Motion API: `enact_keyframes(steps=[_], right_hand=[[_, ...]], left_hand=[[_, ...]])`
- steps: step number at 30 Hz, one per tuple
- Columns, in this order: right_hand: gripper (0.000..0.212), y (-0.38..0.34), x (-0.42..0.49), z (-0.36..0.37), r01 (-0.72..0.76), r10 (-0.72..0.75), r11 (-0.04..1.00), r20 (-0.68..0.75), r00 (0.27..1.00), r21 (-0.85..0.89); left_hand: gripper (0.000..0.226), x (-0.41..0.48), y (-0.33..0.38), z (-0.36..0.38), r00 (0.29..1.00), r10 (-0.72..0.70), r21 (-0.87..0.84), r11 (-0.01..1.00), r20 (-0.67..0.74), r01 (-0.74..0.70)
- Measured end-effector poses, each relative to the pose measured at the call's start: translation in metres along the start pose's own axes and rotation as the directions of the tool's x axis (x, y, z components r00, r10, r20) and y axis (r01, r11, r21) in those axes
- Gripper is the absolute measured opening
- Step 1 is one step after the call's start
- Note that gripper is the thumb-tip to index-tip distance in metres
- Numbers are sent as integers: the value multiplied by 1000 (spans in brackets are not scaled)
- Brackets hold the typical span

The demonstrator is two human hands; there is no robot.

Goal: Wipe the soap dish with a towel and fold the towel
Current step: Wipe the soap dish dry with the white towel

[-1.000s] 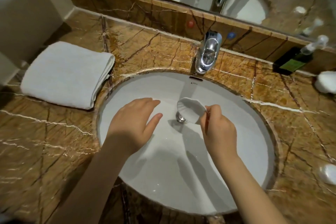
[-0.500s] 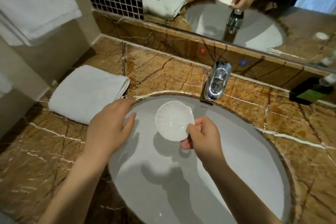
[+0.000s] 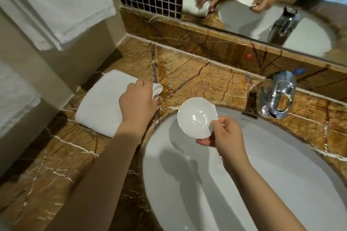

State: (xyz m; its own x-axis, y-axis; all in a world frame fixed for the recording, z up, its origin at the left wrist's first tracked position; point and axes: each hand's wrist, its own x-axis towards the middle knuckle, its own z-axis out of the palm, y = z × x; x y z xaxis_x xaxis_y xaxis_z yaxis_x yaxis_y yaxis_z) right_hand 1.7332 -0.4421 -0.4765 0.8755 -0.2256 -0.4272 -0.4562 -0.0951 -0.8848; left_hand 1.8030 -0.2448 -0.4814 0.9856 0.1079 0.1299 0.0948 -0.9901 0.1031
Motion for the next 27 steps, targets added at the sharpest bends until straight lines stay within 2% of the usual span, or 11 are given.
enact_keyframes(steps=[5,9,11,13,15,17,18,21,27], right_hand=[[7,2,1,26,-5,5,1000,-36,999,-10],[8,3,6,42,-46,46,999,-28,999,-8],[9,1,8,48,-46,46,999,-16,999,-19],[8,-4,8,53,-41,41,999,24,999,-24],[5,-11,7,59,-19,20,1000,83,996,-13],[7,-18,6,65,17,-17,1000,140,990,-2],[11,-21,6,68,34,-34,999,158,987,3],[19,-24,8,71,87,-86,996,166,982,0],[16,-16,12,69,130,-130,992,101,986,6]], left_hand=[[23,0,-16,-5,996,-82,-275,959,-44,67],[17,-7,-24,-23,987,-163,-542,829,-5,134],[17,-11,-26,-37,982,-178,-610,786,-67,100],[23,-17,-28,-46,968,-60,-553,828,-244,-88],[27,-25,-29,-40,917,194,-364,874,-348,-323],[28,-29,-28,-26,852,423,-227,837,-307,-497],[30,-30,-25,-21,831,494,-196,815,-257,-545],[33,-25,-18,-19,802,581,-129,792,-137,-596],[32,-22,-13,-15,771,632,-101,764,-79,-637]])
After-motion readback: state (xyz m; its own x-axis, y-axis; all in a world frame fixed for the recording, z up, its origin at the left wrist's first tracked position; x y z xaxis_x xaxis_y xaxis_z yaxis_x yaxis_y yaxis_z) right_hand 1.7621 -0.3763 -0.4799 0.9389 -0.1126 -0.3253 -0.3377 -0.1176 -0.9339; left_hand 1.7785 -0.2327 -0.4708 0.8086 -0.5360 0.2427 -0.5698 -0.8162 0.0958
